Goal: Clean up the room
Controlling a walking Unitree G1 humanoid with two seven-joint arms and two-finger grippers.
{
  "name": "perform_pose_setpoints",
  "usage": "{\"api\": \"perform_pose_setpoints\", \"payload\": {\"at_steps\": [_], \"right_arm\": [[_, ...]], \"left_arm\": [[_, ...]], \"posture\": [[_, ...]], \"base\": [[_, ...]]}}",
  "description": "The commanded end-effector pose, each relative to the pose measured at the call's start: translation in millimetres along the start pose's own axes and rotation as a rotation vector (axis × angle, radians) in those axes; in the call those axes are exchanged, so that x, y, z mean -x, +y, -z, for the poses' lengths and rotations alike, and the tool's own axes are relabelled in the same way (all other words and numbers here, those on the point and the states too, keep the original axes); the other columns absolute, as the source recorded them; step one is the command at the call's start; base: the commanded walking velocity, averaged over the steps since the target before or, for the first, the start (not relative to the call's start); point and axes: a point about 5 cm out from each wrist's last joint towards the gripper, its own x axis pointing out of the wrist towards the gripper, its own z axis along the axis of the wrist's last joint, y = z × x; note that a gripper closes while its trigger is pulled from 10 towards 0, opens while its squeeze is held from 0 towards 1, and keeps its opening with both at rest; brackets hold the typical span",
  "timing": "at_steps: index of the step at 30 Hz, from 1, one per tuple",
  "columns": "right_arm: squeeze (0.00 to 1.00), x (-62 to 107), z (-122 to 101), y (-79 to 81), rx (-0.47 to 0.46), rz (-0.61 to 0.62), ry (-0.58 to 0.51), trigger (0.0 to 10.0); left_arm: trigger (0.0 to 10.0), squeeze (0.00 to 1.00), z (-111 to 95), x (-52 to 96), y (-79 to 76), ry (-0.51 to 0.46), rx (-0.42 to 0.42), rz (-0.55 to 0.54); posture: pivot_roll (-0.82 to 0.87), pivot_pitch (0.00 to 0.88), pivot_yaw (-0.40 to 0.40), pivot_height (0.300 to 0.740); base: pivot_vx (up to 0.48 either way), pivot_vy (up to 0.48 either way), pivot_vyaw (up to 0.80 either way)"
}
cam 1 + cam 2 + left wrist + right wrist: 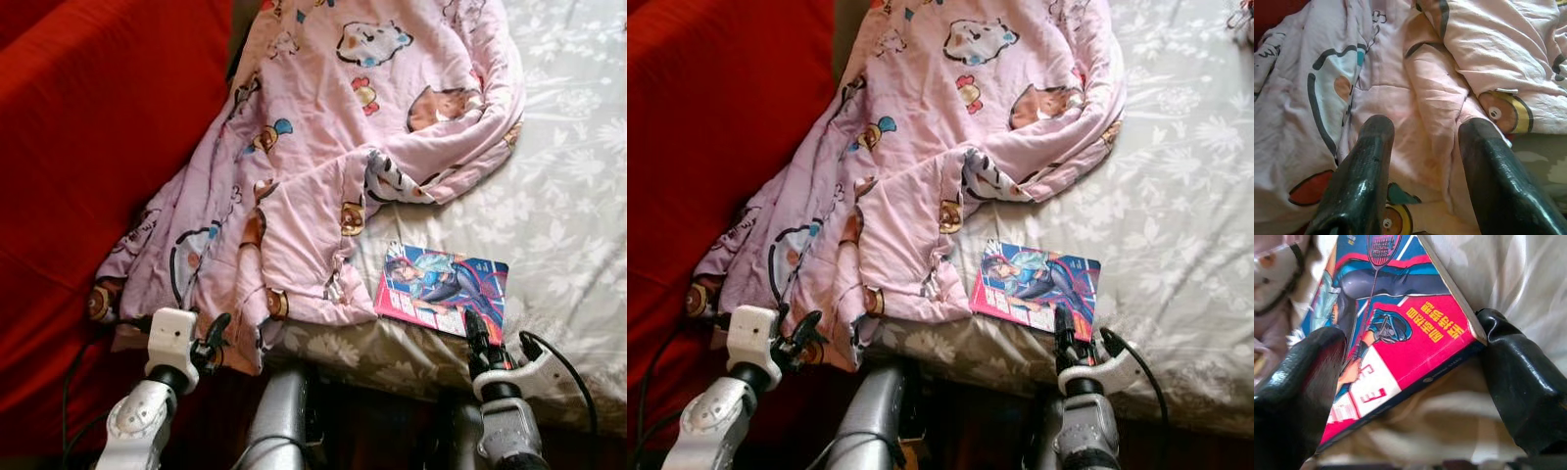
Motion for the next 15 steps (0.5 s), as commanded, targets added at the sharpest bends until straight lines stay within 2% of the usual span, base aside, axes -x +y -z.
{"api": "perform_pose_setpoints", "payload": {"at_steps": [1, 2, 3, 5, 8, 13, 15], "right_arm": [[0.0, 18.9, 42, -5.9, -0.139, 0.045, 0.133, 10.0], [0.0, 20.2, 43, -5.8, -0.21, 0.032, 0.129, 10.0], [0.0, 20.7, 44, -5.4, -0.223, 0.023, 0.129, 10.0], [0.0, 21.6, 49, -2.8, -0.212, 0.009, 0.149, 10.0], [0.0, 21.0, 50, -1.7, -0.207, 0.012, 0.149, 10.0], [0.0, 15.1, 41, -0.2, -0.285, 0.014, 0.074, 10.0], [0.0, 13.1, 39, 1.3, -0.284, 0.004, 0.078, 1.7]], "left_arm": [[10.0, 0.0, 8, 8.9, 5.3, 0.043, -0.017, -0.01], [10.0, 0.0, 7, 9.9, 6.3, 0.039, -0.029, -0.015], [10.0, 0.0, 7, 10.5, 6.8, 0.035, -0.036, -0.017], [10.0, 0.0, 3, 11.4, 2.1, 0.021, -0.069, 0.022], [10.0, 0.0, 3, 12.5, 0.6, 0.023, -0.075, 0.03], [10.0, 0.0, 4, 14.5, 0.2, 0.03, -0.077, 0.026], [10.0, 0.0, 2, 15.2, -0.1, 0.02, -0.088, 0.024]], "posture": [[0.25, 0.331, 0.233, 0.622], [0.25, 0.331, 0.234, 0.622], [0.25, 0.333, 0.237, 0.622], [0.25, 0.337, 0.241, 0.622], [0.25, 0.336, 0.243, 0.622], [0.25, 0.33, 0.243, 0.622], [0.25, 0.327, 0.244, 0.622]], "base": [[0.0, 0.0, 0.0], [0.0, 0.0, 0.0], [0.0, 0.0, 0.0], [0.0, 0.0, 0.0], [0.0, 0.0, 0.0], [0.0, 0.0, 0.0], [0.0, 0.0, 0.0]]}}
